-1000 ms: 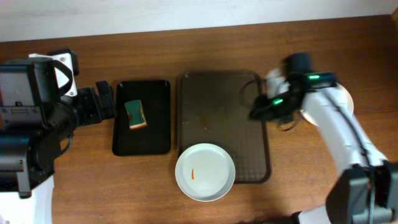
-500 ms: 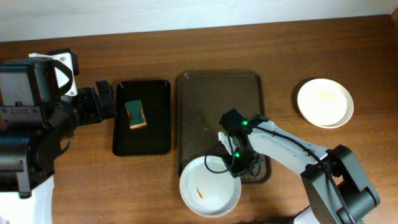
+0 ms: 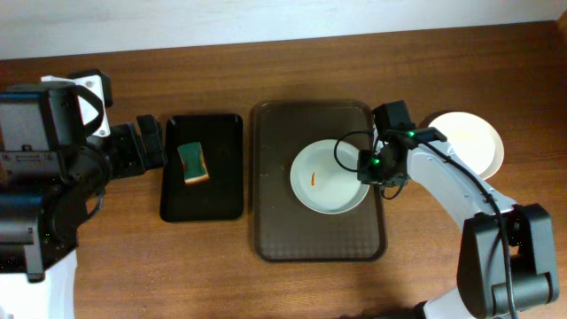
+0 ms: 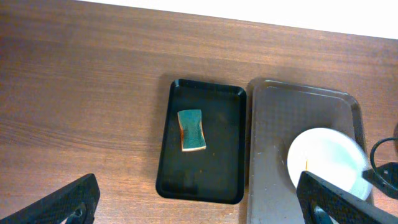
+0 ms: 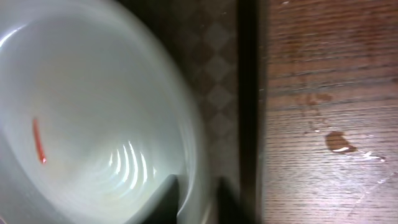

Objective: Clean dirty plates on tray and stack at the side
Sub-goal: 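Grasp the last plate with the right gripper and drag it to tray center, then grasp the sponge from the black tray with the left gripper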

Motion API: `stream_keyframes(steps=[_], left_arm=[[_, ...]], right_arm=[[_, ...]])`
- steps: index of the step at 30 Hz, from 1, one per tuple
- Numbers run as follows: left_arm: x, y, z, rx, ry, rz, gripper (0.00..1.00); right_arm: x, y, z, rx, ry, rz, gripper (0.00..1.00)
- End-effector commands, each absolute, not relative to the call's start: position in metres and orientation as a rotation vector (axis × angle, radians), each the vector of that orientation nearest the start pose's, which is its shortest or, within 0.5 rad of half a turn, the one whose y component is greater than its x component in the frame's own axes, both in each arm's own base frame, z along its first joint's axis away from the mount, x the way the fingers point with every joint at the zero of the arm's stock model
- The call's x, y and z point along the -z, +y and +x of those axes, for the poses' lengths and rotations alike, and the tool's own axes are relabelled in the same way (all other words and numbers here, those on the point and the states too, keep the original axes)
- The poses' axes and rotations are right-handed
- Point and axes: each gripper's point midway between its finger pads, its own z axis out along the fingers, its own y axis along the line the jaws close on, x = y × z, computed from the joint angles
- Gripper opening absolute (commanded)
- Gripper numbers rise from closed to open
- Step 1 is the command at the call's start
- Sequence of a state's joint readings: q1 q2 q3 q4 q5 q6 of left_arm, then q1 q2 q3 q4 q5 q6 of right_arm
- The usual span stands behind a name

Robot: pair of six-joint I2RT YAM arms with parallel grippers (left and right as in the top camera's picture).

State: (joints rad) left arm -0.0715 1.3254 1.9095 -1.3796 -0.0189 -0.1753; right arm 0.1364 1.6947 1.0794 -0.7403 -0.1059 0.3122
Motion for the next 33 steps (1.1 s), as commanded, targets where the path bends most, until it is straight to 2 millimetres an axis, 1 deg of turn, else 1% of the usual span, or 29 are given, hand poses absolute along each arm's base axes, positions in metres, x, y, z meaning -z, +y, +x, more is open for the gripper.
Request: stream_keyframes(steps=[1,2,4,6,7,8,9,10,11,12,13,14,15,17,18,19,20,21,22,23,24,25,26,27,30,32,33], left_arm=[[-0.386,-0.017,0.295,0.089,2.338,-0.121,1.0],[-0.386,-0.017,0.296,0.089,2.338,-0.121,1.0],[-0.386,-0.017,0.297,0.089,2.337,-0.121,1.0],[-0.385,-0.017,0.297,0.088,2.339,-0.121,1.0],[-0.384,-0.017,0.298,0.087,2.343,-0.121,1.0],[-0.383,-0.017,0.3,0.086,2.349,-0.121,1.0],[-0.378,-0.017,0.305,0.084,2.367,-0.122,1.0],[-0.375,-0.017,0.307,0.083,2.375,-0.122,1.0],[-0.371,-0.017,0.31,0.081,2.392,-0.123,1.0],[-0.366,-0.018,0.313,0.079,2.408,-0.123,1.0],[-0.361,-0.018,0.316,0.077,2.429,-0.124,1.0],[-0.355,-0.018,0.32,0.074,2.449,-0.125,1.0],[-0.35,-0.018,0.324,0.072,2.464,-0.125,1.0],[-0.338,-0.019,0.333,0.069,2.503,-0.128,0.98],[-0.325,-0.02,0.339,0.068,2.544,-0.136,0.97],[-0.309,-0.021,0.344,0.063,2.593,-0.138,0.92],[-0.291,-0.021,0.35,0.055,2.642,-0.14,0.88],[-0.268,-0.021,0.356,0.047,2.699,-0.143,0.84],[-0.249,-0.022,0.36,0.041,2.742,-0.158,0.74],[-0.211,-0.022,0.366,0.031,2.821,-0.208,0.71],[-0.186,-0.022,0.369,0.026,2.869,-0.251,0.7],[-0.151,-0.022,0.373,0.018,2.925,-0.311,0.67],[-0.119,-0.023,0.378,0.013,2.965,-0.349,0.61],[-0.091,-0.027,0.385,0.039,2.994,-0.349,0.54],[-0.045,-0.032,0.399,0.043,3.038,-0.345,0.54],[-0.015,-0.037,0.404,0.033,3.073,-0.331,0.47],[0.001,-0.039,0.404,0.026,3.095,-0.326,0.41]], right_arm=[[-0.046,0.075,0.334,-0.255,2.94,0.276,0.41],[-0.047,0.073,0.338,-0.252,2.926,0.259,0.41],[-0.049,0.068,0.348,-0.233,2.886,0.132,0.41],[-0.045,0.052,0.353,-0.1,2.872,0.121,0.41],[-0.039,0.047,0.354,-0.057,2.879,0.128,0.41],[-0.028,0.047,0.353,-0.052,2.903,0.129,0.41],[-0.013,0.05,0.352,-0.065,2.94,0.127,0.4],[-0.009,0.051,0.351,-0.075,2.952,0.127,0.33],[-0.004,0.053,0.35,-0.092,2.964,0.126,0.22],[-0.003,0.056,0.35,-0.114,2.965,0.124,0.16],[-0.004,0.059,0.353,-0.141,2.955,0.12,0.15],[-0.005,0.061,0.356,-0.154,2.942,0.118,0.07],[-0.005,0.061,0.357,-0.154,2.937,0.118,0.04],[-0.006,0.061,0.358,-0.155,2.933,0.118,0.04],[-0.006,0.061,0.358,-0.156,2.93,0.118,0.04],[-0.006,0.061,0.359,-0.157,2.926,0.117,0.04],[-0.006,0.061,0.36,-0.158,2.923,0.118,0.04],[-0.006,0.061,0.36,-0.158,2.922,0.117,0.04],[-0.006,0.062,0.361,-0.159,2.919,0.117,0.04],[-0.007,0.062,0.361,-0.159,2.918,0.117,0.04],[-0.006,0.062,0.361,-0.159,2.919,0.117,0.04],[-0.006,0.062,0.361,-0.159,2.92,0.117,0.04],[-0.006,0.062,0.361,-0.164,2.92,0.117,0.04],[-0.007,0.063,0.361,-0.17,2.92,0.116,0.04],[-0.007,0.063,0.362,-0.171,2.915,0.115,0.04],[-0.007,0.063,0.362,-0.17,2.916,0.116,0.04],[-0.007,0.063,0.362,-0.171,2.916,0.115,0.04]])
